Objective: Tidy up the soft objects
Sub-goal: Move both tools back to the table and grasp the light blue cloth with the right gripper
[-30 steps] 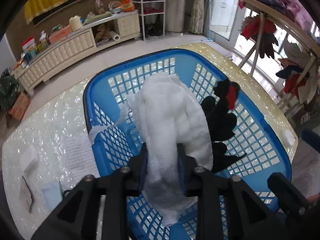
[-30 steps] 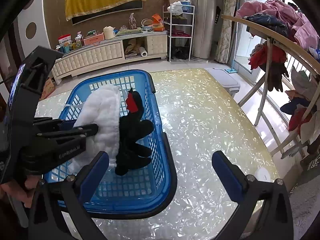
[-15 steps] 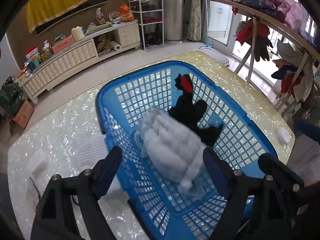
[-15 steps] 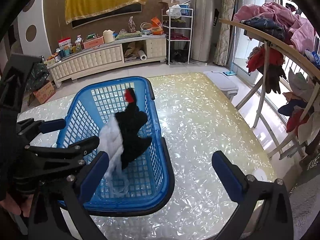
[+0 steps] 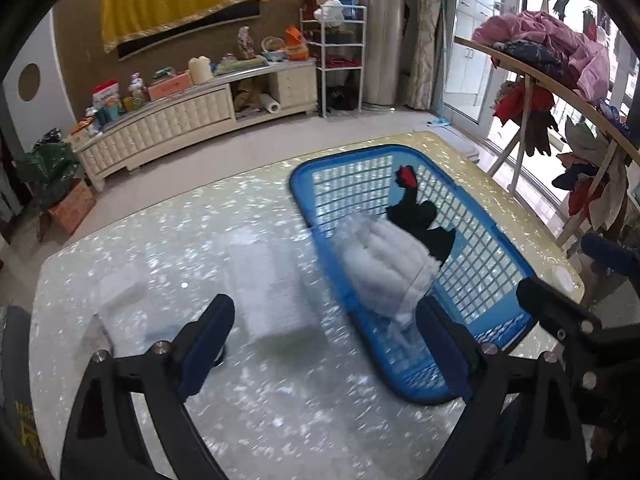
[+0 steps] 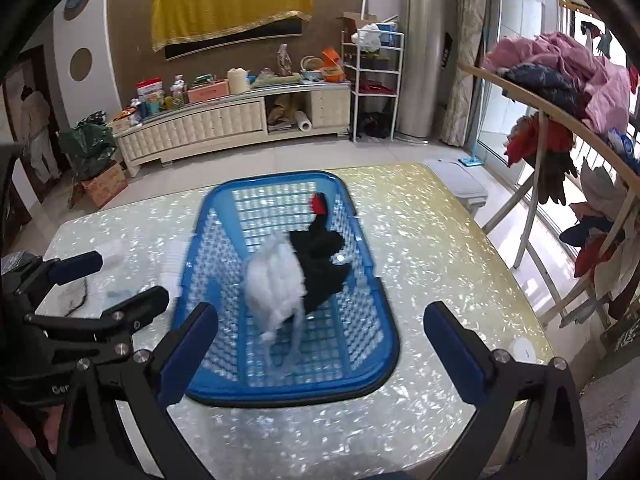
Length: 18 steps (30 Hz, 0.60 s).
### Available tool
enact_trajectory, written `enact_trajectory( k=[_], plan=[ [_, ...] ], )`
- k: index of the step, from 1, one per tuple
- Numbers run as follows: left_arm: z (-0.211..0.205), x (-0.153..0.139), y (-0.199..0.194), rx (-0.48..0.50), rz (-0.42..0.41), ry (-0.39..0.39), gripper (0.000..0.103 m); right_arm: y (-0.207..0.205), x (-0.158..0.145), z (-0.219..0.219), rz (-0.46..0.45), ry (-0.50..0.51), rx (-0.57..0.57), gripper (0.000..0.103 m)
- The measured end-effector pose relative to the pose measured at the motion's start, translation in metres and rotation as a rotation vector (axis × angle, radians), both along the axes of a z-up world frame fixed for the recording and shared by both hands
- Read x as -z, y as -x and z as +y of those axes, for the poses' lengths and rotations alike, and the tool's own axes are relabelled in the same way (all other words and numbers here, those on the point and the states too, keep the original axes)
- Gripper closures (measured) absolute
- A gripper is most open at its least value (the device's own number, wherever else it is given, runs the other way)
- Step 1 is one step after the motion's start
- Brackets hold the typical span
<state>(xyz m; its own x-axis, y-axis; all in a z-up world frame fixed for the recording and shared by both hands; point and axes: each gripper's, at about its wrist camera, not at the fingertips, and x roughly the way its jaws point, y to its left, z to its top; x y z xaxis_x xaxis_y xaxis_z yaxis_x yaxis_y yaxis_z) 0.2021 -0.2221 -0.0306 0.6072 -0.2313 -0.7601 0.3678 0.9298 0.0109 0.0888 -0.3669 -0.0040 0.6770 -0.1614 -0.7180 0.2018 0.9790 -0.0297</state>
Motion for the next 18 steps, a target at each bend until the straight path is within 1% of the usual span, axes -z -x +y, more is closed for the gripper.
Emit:
enact_trajectory(
  k=[4,8,11,13,18],
  plan=[
    [0.03,-0.003,0.014,-0.045,0.0,0.009,0.006,0.006,-0.003,0.026,0.002,0.001,-0.034,0.0],
    [0.064,-0.003,0.025,-0.076,0.005,0.004,0.003,0.005,0.0,0.051,0.017,-0.005,-0.066,0.0],
    [0.086,-0.001,0.032,-0.101,0.004,-0.008,0.003,0.0,0.005,0.071,0.036,-0.014,-0.106,0.0],
    [0.101,0.0,0.035,-0.115,0.004,-0.01,0.003,-0.004,0.006,0.085,0.038,0.004,-0.13,0.0],
    [0.144,0.003,0.038,-0.179,0.012,0.019,0.001,-0.017,0.013,0.112,0.053,-0.001,-0.18,0.0]
  ],
)
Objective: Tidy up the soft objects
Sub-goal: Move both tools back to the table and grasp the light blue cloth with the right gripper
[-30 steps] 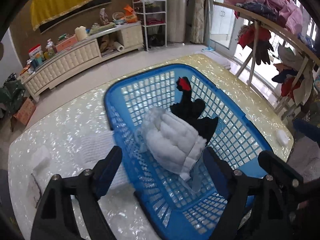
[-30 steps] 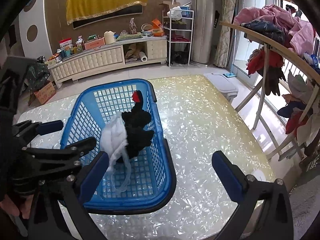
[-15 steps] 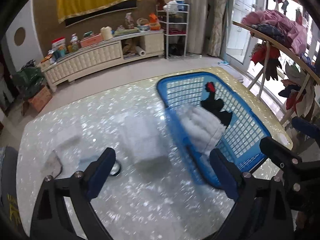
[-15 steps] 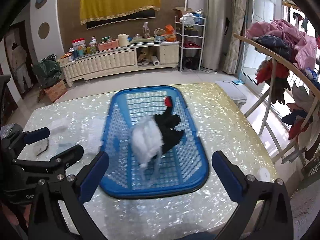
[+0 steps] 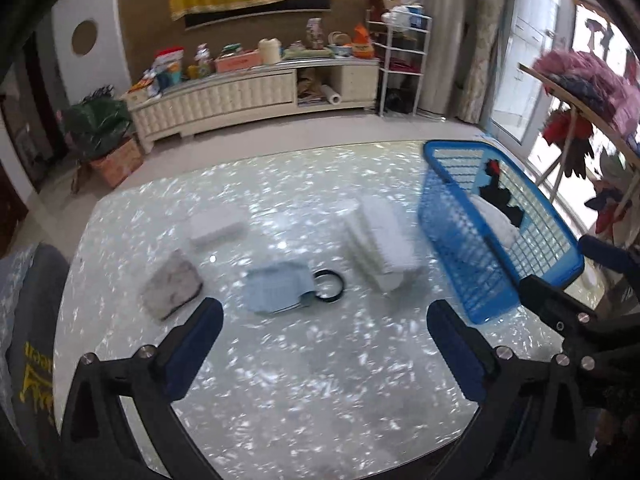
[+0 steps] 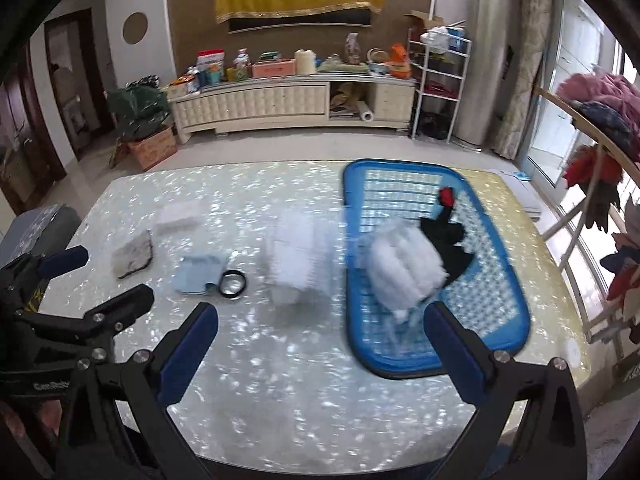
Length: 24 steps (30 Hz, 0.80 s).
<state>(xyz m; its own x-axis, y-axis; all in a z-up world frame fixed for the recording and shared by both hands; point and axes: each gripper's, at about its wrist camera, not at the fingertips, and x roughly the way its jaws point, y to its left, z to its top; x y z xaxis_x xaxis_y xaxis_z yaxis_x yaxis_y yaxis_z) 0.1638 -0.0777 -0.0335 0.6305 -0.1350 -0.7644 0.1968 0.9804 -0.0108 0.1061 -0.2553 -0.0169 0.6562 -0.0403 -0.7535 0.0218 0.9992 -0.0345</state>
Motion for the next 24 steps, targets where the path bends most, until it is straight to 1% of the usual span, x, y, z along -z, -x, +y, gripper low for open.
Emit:
enact_trajectory(
  k=[3,5,9,13,19,22,24],
  plan=[
    [0.025,0.005,-0.001,-0.038,0.018,0.046,0.001,-0.013,0.007,0.016,0.013,-0.01,-0.037,0.0],
    [0.043,0.01,-0.003,-0.054,0.032,0.063,0.001,-0.022,0.013,0.027,0.026,-0.013,-0.059,0.0],
    [0.07,0.021,-0.011,-0.086,0.057,0.06,0.001,-0.036,0.027,0.051,0.059,-0.024,-0.104,0.0],
    [0.093,0.038,-0.025,-0.098,0.107,0.051,0.001,-0.055,0.048,0.066,0.105,-0.052,-0.127,0.0],
    [0.114,0.065,-0.047,-0.106,0.16,0.023,0.001,-0.084,0.076,0.078,0.177,-0.072,-0.127,0.009],
    [0.117,0.078,-0.058,-0.083,0.19,0.04,0.001,-0.098,0.091,0.081,0.208,-0.072,-0.131,0.013],
    [0.115,0.084,-0.062,-0.089,0.203,0.026,0.001,-0.105,0.098,0.086,0.222,-0.077,-0.138,0.019]
  ],
)
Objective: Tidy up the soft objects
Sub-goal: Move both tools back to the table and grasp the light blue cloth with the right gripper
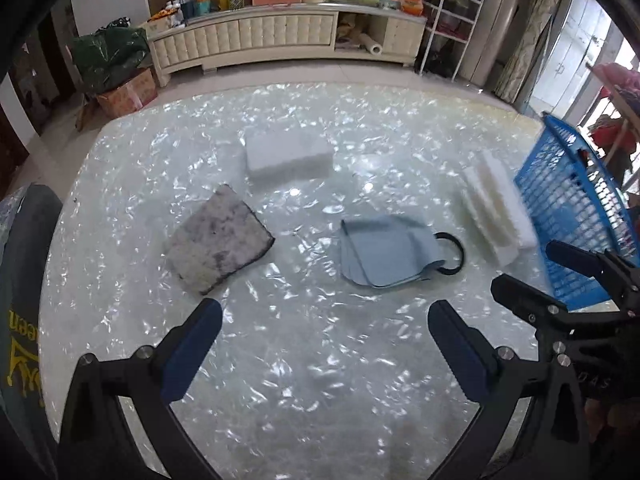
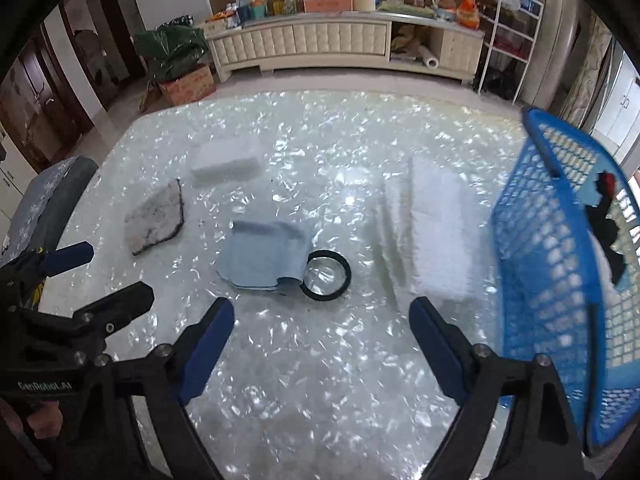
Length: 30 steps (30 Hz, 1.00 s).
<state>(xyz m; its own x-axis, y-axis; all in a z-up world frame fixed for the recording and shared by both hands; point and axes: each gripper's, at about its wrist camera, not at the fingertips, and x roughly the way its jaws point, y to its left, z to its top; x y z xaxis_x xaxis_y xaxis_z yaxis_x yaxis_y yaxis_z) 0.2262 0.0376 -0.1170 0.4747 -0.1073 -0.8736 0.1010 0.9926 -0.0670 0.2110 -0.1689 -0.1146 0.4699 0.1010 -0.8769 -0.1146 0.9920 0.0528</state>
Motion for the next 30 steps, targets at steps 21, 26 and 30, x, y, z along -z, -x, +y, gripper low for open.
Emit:
enact_trajectory(
  k=[21,26,30],
  plan=[
    [0.069,0.048,-0.026,-0.193,0.087,-0.009,0.001,-0.055,0.054,0.058,0.073,0.037,-0.166,0.025],
    [0.075,0.049,-0.023,-0.199,0.082,-0.011,0.001,-0.062,0.064,0.06,0.091,0.052,-0.169,0.029],
    [0.071,0.051,-0.023,-0.188,0.088,-0.027,0.001,-0.064,0.068,0.061,0.1,0.082,-0.186,0.036]
  ],
)
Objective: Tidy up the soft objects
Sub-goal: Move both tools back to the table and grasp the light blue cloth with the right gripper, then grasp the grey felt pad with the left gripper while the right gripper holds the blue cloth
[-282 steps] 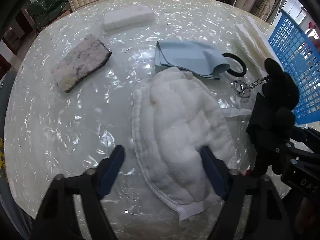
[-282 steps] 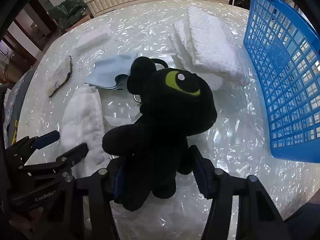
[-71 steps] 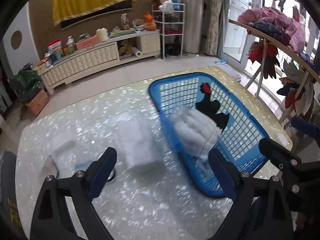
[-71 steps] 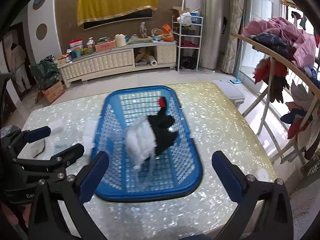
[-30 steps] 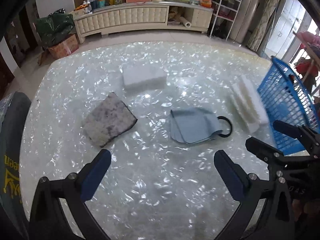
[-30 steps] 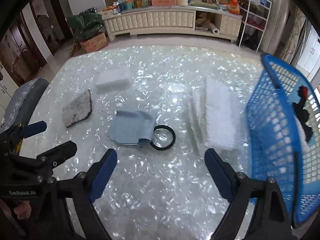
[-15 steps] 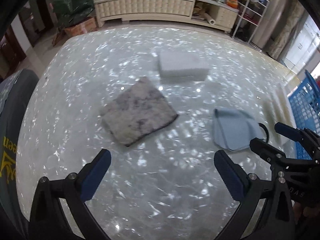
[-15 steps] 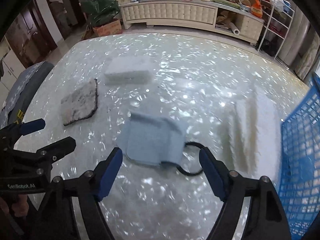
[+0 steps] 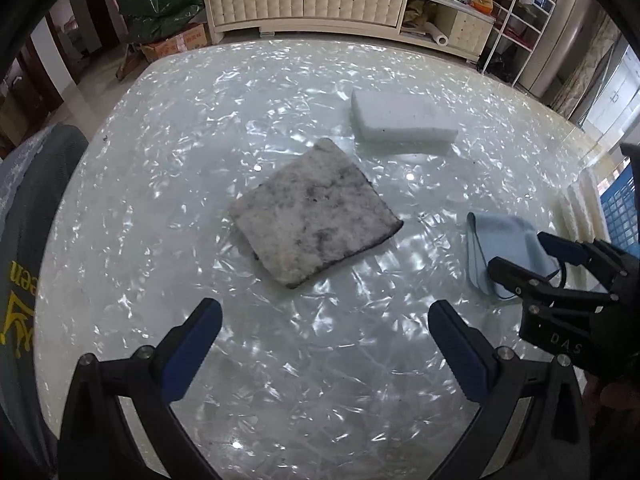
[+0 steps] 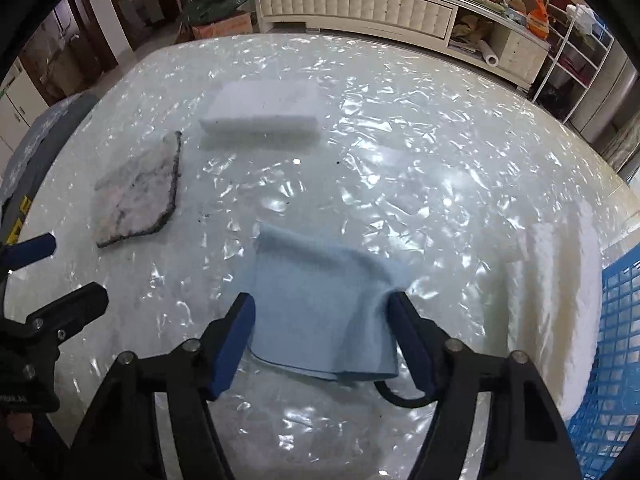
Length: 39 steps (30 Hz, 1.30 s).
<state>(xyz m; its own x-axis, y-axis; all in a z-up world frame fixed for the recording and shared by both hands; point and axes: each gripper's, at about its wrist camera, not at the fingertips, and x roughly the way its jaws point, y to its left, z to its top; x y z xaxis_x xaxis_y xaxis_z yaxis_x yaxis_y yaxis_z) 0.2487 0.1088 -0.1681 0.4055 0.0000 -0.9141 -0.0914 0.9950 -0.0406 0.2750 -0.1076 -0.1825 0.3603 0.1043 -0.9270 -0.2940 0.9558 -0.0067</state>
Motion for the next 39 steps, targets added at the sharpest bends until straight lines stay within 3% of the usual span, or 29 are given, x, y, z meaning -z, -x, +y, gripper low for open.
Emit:
enact_trajectory(
  k=[4,10,21,33,39],
  plan=[
    [-0.002,0.001,0.0,0.006,-0.014,-0.036,0.001,0.003,0.001,-0.001,-0.02,0.011,-0.009,0.037],
    [0.006,0.003,-0.008,-0.017,-0.007,-0.021,0.001,0.009,0.001,0.0,-0.038,0.004,-0.023,0.042],
    [0.016,0.014,-0.03,-0.022,0.047,0.015,0.001,0.019,-0.002,0.013,-0.072,-0.017,-0.089,0.073],
    [0.007,0.015,-0.066,0.071,0.051,-0.03,0.001,0.024,-0.005,0.006,-0.072,-0.045,-0.083,0.08],
    [0.012,0.022,-0.085,0.025,0.074,-0.011,0.001,0.024,-0.006,0.004,-0.079,-0.046,-0.081,0.08]
  ],
)
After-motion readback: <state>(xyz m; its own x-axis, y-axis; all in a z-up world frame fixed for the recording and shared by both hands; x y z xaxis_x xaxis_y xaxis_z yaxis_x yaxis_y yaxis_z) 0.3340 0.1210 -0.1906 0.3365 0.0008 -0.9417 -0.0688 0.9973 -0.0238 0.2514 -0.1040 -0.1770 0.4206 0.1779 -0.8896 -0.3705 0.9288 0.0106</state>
